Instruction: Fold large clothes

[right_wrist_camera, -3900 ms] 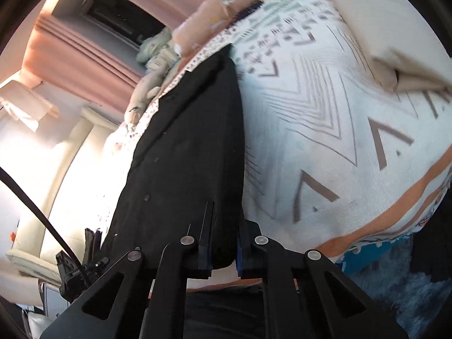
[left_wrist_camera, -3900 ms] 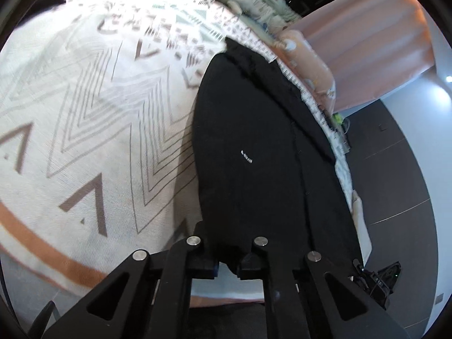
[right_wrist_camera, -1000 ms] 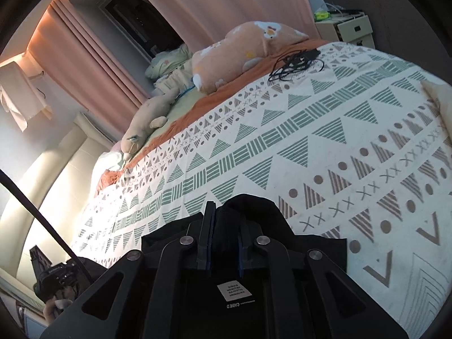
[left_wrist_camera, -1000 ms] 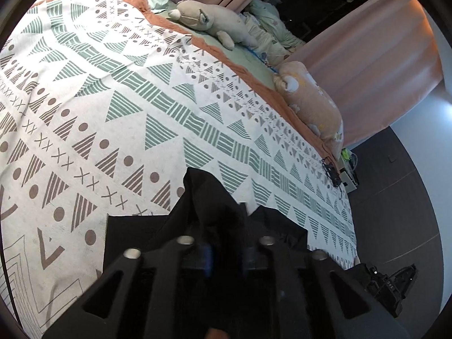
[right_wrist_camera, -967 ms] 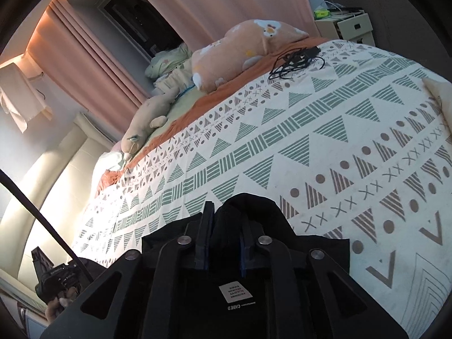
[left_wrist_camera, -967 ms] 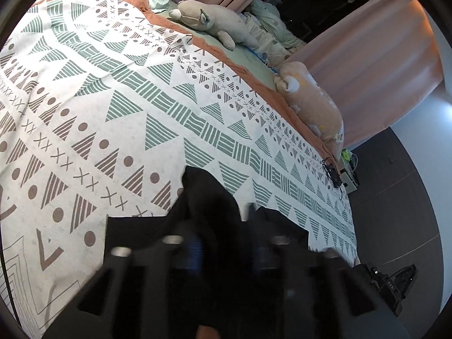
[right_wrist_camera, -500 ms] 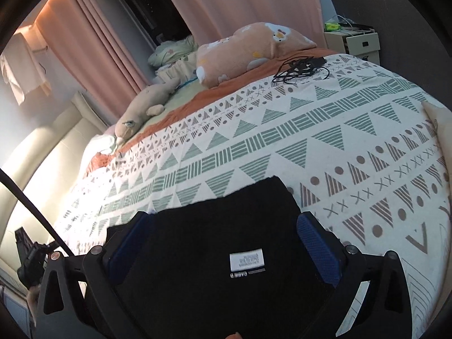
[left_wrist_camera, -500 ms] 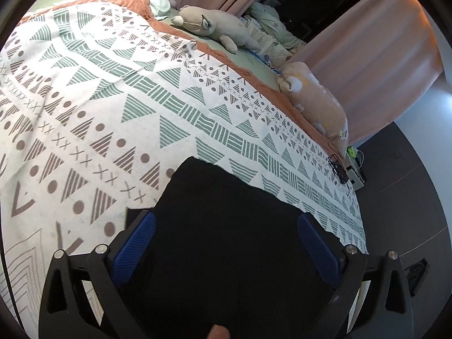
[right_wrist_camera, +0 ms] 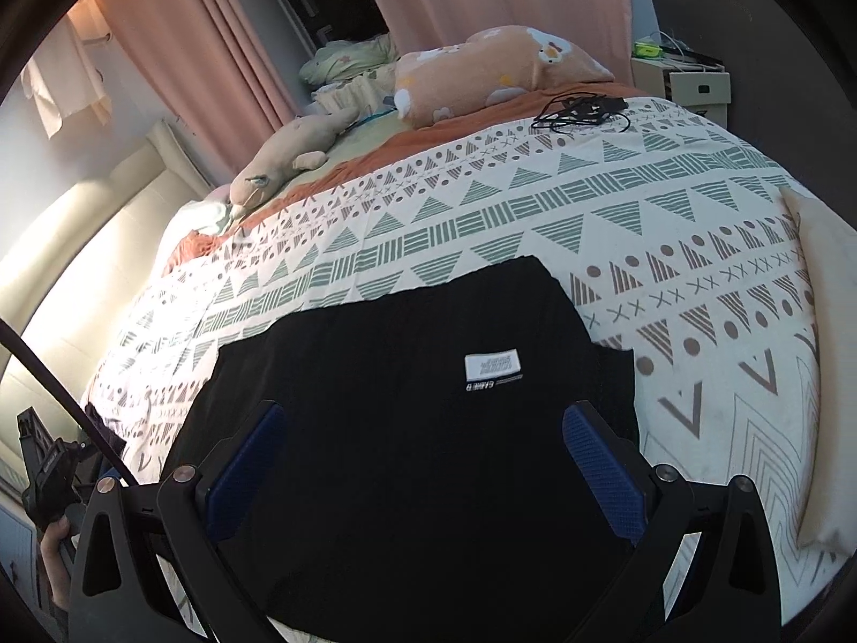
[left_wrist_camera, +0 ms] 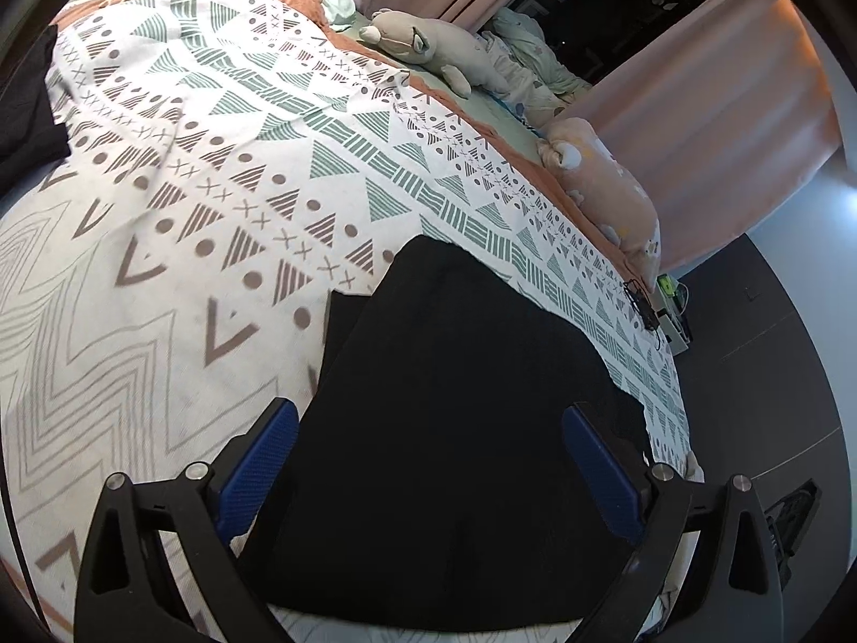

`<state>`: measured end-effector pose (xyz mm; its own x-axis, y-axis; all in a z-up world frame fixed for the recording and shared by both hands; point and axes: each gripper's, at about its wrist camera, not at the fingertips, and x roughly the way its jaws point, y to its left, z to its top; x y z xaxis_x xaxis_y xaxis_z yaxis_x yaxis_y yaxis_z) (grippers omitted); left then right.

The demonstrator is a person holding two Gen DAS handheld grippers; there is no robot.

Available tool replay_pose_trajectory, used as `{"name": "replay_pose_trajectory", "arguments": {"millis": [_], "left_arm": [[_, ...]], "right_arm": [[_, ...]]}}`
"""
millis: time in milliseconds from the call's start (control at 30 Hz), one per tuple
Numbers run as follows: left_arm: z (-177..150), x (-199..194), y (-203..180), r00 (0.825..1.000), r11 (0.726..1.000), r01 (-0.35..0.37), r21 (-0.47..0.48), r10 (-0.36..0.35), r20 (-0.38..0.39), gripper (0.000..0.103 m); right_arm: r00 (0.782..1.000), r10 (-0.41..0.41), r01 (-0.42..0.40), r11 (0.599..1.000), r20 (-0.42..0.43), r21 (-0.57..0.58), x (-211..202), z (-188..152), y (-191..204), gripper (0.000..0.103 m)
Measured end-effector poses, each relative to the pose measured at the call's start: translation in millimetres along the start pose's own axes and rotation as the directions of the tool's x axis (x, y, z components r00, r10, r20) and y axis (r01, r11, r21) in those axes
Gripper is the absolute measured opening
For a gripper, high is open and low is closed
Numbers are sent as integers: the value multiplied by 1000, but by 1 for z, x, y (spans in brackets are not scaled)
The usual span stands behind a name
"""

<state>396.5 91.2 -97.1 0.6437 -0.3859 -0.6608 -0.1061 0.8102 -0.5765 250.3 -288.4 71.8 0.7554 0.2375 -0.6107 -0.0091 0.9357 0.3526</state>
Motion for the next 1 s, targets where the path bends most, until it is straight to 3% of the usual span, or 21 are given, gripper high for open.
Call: {"name": "replay_pose_trajectory", "arguments": {"millis": [400, 833, 1000], "left_arm": [[-46, -55, 20, 999, 999, -33, -2, 33, 1, 96], [-93, -90, 16, 998, 996, -64, 65, 63, 18, 92], [-106, -92, 21, 998, 996, -67, 50, 66, 15, 91]], "right_arm": [[1000, -11, 10, 997, -14, -81, -57, -54, 47, 103], [998, -39, 32, 987, -43, -156, -87, -113, 85, 100], [998, -36, 26, 984, -54, -175, -83, -121, 93, 96]]}}
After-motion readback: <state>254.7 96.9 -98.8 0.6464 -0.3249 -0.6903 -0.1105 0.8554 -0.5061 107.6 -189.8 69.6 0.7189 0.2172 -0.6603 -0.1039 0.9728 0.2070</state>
